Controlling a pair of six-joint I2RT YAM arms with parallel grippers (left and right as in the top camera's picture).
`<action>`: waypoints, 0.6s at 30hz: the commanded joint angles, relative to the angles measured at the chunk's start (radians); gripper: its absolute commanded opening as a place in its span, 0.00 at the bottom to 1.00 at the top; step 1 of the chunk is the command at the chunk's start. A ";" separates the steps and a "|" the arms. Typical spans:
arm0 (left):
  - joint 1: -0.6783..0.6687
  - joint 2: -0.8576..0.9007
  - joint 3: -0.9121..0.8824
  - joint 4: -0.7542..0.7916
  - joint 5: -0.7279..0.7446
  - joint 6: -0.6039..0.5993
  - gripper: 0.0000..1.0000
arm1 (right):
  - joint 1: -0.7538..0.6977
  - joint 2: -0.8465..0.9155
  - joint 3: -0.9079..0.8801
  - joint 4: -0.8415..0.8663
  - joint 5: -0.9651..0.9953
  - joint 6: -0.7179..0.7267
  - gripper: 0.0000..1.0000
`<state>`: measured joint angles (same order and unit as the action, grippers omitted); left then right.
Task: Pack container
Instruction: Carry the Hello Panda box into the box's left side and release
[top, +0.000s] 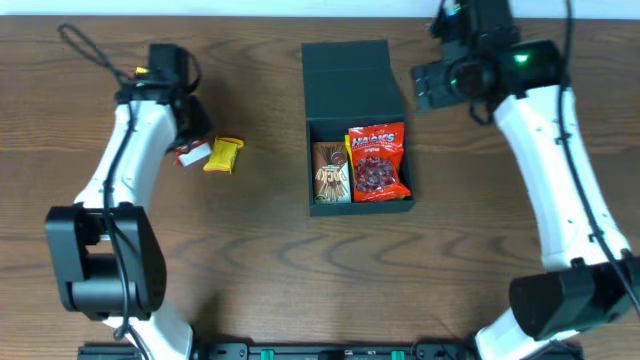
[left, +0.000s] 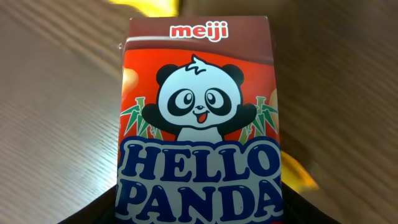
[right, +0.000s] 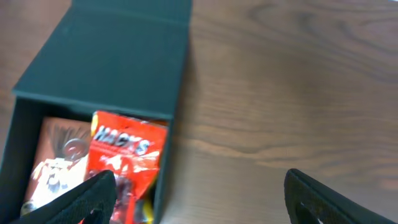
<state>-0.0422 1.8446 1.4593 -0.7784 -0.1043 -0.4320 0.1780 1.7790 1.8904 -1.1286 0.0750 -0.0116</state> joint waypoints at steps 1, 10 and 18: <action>-0.101 0.005 0.078 -0.026 -0.003 0.029 0.59 | -0.080 -0.001 0.088 -0.016 0.003 0.019 0.85; -0.452 0.007 0.132 0.001 0.000 -0.081 0.64 | -0.213 -0.001 0.133 -0.037 0.003 0.033 0.85; -0.621 0.050 0.132 0.079 0.007 -0.167 0.66 | -0.220 -0.001 0.133 -0.030 -0.001 0.033 0.85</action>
<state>-0.6395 1.8561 1.5715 -0.7086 -0.1101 -0.5552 -0.0334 1.7794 2.0037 -1.1587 0.0784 0.0071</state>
